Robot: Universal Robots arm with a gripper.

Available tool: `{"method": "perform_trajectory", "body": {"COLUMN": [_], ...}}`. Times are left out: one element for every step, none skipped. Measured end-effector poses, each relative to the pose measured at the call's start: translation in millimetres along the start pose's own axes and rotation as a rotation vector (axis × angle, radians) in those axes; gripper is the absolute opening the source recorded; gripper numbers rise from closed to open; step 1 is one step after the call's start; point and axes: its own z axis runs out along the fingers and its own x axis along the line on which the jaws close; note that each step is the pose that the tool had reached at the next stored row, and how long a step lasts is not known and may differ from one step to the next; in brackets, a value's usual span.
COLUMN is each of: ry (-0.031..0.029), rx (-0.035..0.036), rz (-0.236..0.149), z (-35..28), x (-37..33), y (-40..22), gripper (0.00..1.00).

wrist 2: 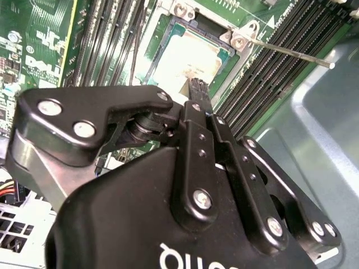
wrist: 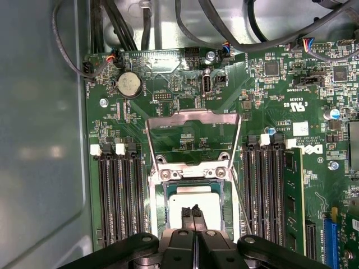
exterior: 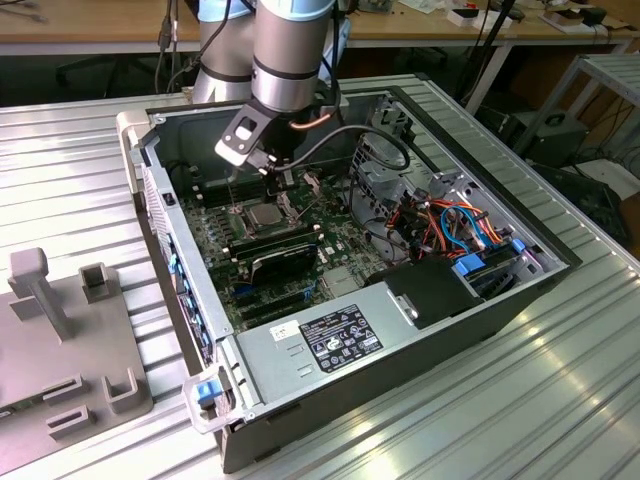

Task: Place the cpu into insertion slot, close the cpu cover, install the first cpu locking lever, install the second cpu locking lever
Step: 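Close the cpu cover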

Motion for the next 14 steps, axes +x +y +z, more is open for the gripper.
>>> {"method": "perform_trajectory", "body": {"ry": [0.0000, 0.0000, 0.0000, 0.0000, 0.0000, 0.0000, 0.0000, 0.0000, 0.0000, -0.0001, 0.0000, 0.0000, 0.0000, 0.0000], "rx": [0.0000, 0.0000, 0.0000, 0.0000, -0.0001, 0.0000, 0.0000, 0.0000, 0.0000, 0.0000, 0.0000, 0.0000, 0.0000, 0.0000], "rz": [0.000, 0.000, 0.000, 0.000, 0.000, 0.000, 0.000, 0.000, 0.000, 0.000, 0.000, 0.000, 0.000, 0.000], "z": [0.0, 0.0, 0.0, 0.0, 0.0, 0.1, 0.1, 0.0, 0.1, 0.2, 0.2, 0.2, 0.2, 0.2], "x": [0.0, 0.1, 0.1, 0.1, 0.1, 0.1, 0.1, 0.1, 0.2, 0.4, 0.4, 0.4, 0.4, 0.4], "y": [0.5, 0.8, 0.8, 0.9, 1.2, 1.4, 1.8, 1.8, 4.1, 6.3, 6.3, 6.4, 6.4, 6.5], "gripper": [0.11, 0.11, 0.11, 0.11, 0.11, 0.11, 0.11, 0.11, 0.11, 0.11, 0.11, 0.11, 0.11, 0.11]}}
